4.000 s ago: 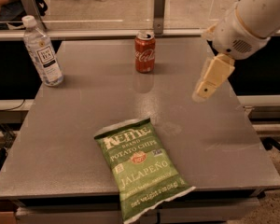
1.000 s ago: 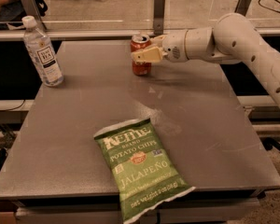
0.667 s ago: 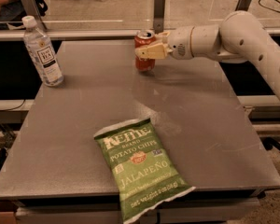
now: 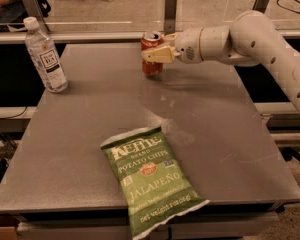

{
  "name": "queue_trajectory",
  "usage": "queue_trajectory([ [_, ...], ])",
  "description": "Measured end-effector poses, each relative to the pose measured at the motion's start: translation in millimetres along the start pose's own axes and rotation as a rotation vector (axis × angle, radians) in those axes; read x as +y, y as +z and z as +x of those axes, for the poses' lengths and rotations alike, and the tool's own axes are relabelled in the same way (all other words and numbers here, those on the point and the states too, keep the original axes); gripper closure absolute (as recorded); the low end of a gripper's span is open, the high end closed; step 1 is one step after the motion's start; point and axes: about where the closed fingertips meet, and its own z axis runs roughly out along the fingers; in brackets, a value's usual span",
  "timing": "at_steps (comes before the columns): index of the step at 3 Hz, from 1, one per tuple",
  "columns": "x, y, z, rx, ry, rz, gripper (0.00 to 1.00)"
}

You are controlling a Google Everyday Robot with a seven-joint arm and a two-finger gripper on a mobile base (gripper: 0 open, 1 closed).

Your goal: Move coke can near green jalapeno chip bag

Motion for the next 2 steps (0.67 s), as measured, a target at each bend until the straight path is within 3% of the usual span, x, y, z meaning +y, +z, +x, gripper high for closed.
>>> queue_trajectory([
  [1,19.6,1.2,-8.1,-0.003,-0.007,-0.038,1.0],
  [2,53.0,-9.8,-23.3,0.0,-0.003,-0.073,1.0],
])
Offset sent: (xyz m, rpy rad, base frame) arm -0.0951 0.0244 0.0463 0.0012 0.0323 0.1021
